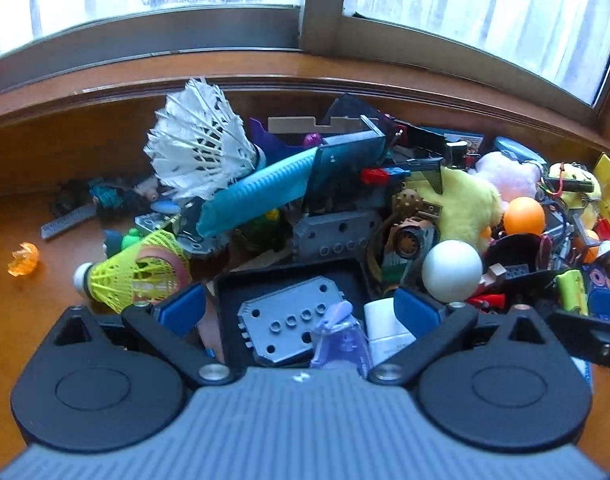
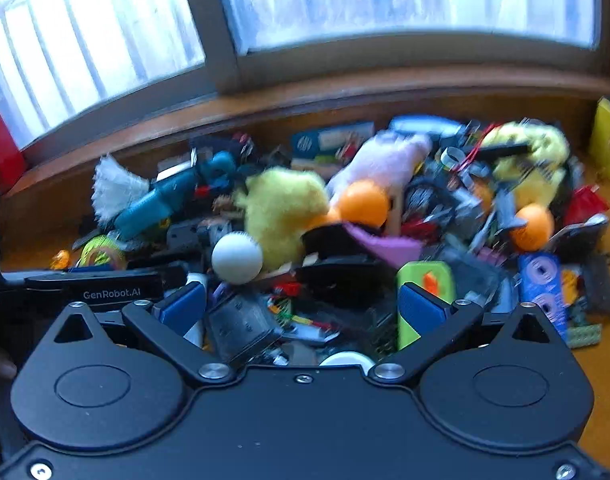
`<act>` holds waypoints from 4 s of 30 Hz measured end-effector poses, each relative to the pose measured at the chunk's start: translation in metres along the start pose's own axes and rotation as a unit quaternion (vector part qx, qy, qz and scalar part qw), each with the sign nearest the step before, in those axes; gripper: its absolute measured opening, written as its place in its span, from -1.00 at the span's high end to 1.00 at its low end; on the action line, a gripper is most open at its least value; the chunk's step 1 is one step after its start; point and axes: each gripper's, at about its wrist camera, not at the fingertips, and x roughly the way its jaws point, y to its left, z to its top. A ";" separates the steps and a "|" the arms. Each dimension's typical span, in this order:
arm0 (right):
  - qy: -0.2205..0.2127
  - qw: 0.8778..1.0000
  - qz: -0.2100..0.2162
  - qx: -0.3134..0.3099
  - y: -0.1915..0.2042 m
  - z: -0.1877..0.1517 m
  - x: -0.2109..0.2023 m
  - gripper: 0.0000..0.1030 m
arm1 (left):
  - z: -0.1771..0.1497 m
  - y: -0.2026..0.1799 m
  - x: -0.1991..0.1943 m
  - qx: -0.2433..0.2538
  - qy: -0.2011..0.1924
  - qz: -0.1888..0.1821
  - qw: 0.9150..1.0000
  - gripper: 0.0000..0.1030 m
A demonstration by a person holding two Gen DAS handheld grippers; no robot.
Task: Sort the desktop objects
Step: 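Sweep the left tool over the pile toward another yellow shuttlecock, then lower the left tool around the second yellow shuttlecock while the right tool approaches the white ping-pong ball, then close the left gripper on the shuttlecock while the right gripper closes on the white ball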
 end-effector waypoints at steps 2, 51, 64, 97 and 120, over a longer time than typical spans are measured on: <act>0.012 1.000 0.011 0.002 -0.002 0.001 0.006 -0.96 | 0.000 0.000 -0.001 -0.001 -0.006 0.003 1.000 -1.00; 0.030 0.995 0.070 -0.064 0.039 0.020 0.073 -0.20 | 0.006 0.122 -0.015 -0.178 -0.057 0.076 0.980 -1.00; 0.024 0.995 0.061 -0.071 0.041 0.019 0.072 -0.32 | 0.004 0.133 0.015 -0.197 0.000 0.156 0.968 -0.98; 0.020 0.995 0.057 -0.080 0.047 0.018 0.077 -0.44 | -0.006 0.142 0.005 -0.109 -0.038 0.171 0.978 0.00; 0.018 0.995 0.065 -0.076 0.044 0.017 0.077 -0.47 | 0.036 0.180 0.032 -0.294 -0.004 0.131 0.947 -0.72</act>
